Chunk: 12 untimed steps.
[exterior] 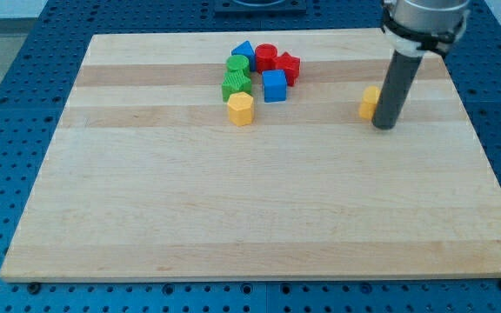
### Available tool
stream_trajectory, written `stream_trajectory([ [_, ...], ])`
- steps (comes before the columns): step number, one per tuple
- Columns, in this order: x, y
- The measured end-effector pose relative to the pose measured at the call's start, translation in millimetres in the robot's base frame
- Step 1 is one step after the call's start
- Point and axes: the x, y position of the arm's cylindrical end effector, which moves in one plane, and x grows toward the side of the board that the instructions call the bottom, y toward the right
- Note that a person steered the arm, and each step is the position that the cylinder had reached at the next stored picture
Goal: Push the yellow heart to the bottpm right of the blue cube
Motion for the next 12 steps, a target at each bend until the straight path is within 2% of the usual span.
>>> stream_trajectory([
  [1, -28, -14],
  [2, -34, -18],
  [3, -22, 6],
  [4, -31, 43],
  [5, -64, 46],
  [6, -76, 28],
  [9, -70, -58],
  [10, -70, -39],
  [11, -64, 11],
  [12, -27, 21],
])
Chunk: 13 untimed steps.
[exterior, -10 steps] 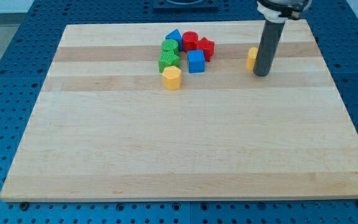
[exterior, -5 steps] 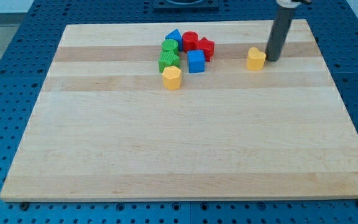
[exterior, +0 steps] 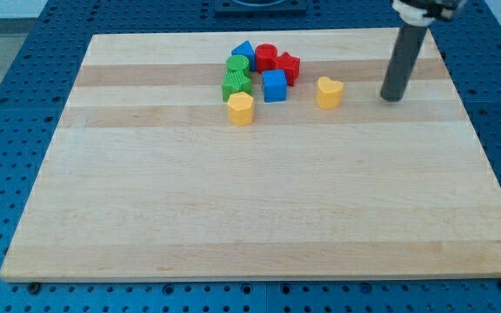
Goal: Push the yellow heart to the bottpm right of the blue cube
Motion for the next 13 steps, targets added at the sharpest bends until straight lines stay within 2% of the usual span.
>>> stream_trajectory([
  [1, 16, -26],
  [4, 14, -99],
  [5, 14, -98],
  [7, 37, -48],
  [9, -2, -40],
  [10, -9, -41],
  [13, -9, -101],
])
